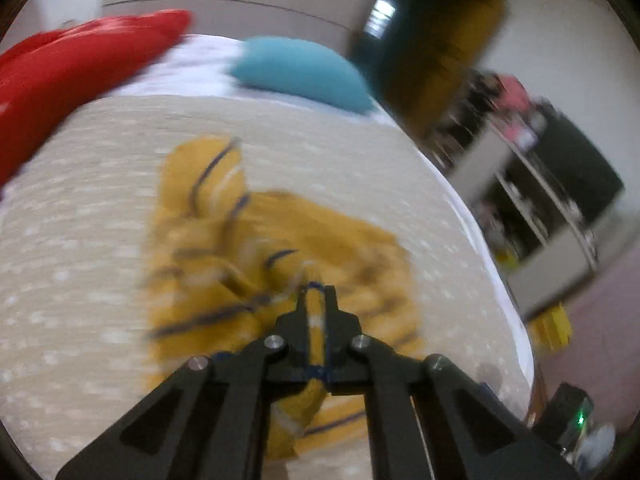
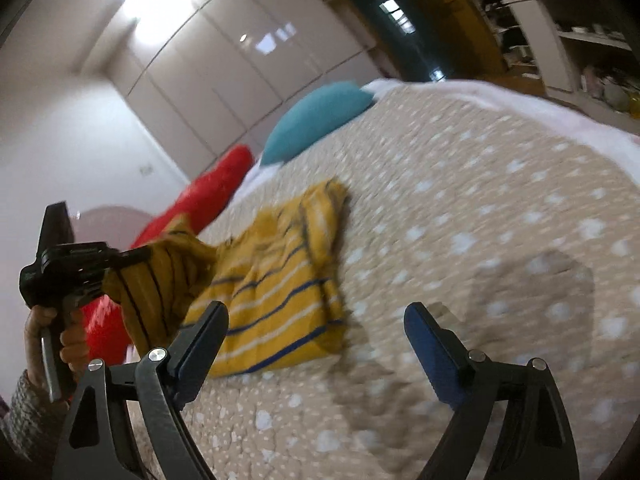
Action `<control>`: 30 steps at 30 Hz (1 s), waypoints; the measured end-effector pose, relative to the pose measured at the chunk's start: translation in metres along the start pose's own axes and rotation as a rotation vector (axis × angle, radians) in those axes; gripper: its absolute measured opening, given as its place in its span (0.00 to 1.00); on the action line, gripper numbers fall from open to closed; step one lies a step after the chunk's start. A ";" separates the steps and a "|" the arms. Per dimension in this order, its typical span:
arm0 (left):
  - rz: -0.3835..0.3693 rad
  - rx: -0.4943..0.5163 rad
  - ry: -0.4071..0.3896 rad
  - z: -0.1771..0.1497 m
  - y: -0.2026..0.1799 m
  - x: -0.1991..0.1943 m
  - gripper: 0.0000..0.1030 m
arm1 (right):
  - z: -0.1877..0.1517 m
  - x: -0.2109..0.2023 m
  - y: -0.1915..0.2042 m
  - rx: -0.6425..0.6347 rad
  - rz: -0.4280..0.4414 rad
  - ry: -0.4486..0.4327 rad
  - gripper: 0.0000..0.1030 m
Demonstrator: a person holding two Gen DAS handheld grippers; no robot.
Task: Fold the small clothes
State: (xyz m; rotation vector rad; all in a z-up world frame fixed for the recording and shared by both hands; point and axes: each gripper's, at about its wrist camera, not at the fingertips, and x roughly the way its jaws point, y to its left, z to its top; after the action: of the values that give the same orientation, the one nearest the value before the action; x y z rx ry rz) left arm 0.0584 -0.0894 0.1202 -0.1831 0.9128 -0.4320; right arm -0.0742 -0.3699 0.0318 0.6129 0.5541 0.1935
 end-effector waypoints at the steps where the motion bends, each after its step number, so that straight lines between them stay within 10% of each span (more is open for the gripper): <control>1: -0.014 0.025 0.014 -0.001 -0.014 0.010 0.04 | 0.002 -0.004 -0.006 0.017 -0.005 -0.012 0.90; 7: -0.134 0.119 0.179 -0.044 -0.062 0.063 0.07 | 0.004 -0.008 -0.029 0.074 -0.041 -0.008 0.90; 12: -0.217 0.106 0.140 -0.076 -0.042 0.007 0.50 | 0.010 -0.015 -0.022 0.036 -0.050 -0.005 0.90; 15: -0.145 0.154 0.054 -0.097 -0.031 -0.035 0.72 | 0.017 -0.011 -0.003 -0.023 -0.025 0.012 0.90; 20: 0.056 0.184 -0.025 -0.131 0.004 -0.077 0.74 | 0.030 0.027 0.057 -0.175 0.057 0.099 0.90; 27: 0.059 0.050 -0.004 -0.162 0.053 -0.085 0.74 | 0.050 0.102 0.126 -0.310 0.101 0.198 0.87; 30: 0.061 0.000 0.006 -0.168 0.068 -0.082 0.74 | 0.060 0.147 0.133 -0.268 0.073 0.276 0.69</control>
State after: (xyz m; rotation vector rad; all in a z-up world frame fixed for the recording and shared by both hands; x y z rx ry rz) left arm -0.0999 0.0123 0.0555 -0.1539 0.9220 -0.3759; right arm 0.0801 -0.2442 0.0877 0.3471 0.7578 0.4183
